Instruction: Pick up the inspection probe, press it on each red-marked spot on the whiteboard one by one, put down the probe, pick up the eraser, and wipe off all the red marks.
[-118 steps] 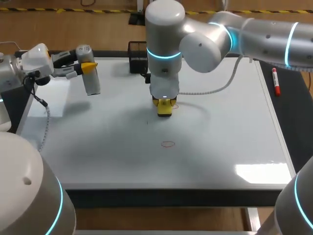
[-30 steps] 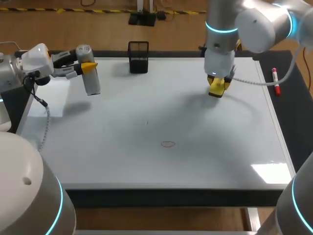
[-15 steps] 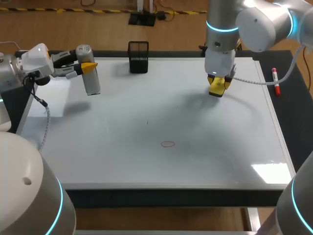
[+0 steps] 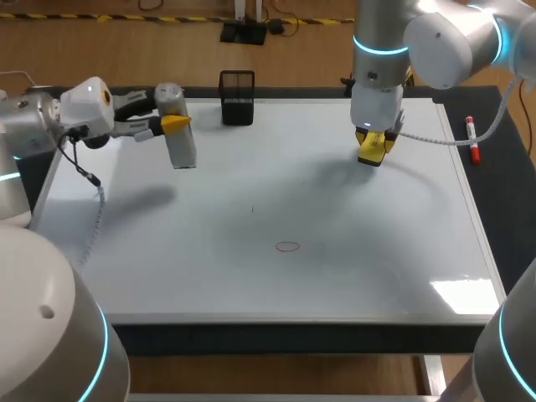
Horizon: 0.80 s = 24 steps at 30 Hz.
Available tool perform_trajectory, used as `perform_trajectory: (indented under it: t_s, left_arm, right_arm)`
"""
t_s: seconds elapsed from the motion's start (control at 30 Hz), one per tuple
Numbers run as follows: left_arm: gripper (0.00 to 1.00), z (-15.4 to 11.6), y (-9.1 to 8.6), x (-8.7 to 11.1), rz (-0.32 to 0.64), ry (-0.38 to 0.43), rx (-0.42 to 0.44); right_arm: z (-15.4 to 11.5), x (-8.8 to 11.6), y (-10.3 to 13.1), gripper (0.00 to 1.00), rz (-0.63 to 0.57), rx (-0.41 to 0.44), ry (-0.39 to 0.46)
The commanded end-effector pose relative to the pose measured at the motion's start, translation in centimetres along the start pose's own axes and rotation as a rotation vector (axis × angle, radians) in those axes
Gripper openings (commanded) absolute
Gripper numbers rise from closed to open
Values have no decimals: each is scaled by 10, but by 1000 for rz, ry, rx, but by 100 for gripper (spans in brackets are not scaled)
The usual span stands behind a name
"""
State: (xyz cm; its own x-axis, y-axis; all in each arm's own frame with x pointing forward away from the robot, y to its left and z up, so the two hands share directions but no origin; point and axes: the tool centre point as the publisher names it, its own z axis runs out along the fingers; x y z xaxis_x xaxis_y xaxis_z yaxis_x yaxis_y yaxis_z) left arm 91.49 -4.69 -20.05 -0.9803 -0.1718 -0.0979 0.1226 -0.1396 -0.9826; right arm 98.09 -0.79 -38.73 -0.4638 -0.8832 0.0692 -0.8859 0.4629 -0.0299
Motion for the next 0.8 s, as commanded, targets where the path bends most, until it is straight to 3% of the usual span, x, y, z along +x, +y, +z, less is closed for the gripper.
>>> perform_trajectory:
  t_s: [0.03,0.43,0.8]
  left_arm:
    - [0,23,-3,23,6,-15,5]
    - [0,74,-1,90,-6,76,10]
    - [0,112,27,145,-92,142,53]
  right_arm:
    - [-1,0,-1,0,-1,1,3]
    - [-1,0,-1,0,-1,1,3]
    - [-1,0,-1,0,-1,1,3]
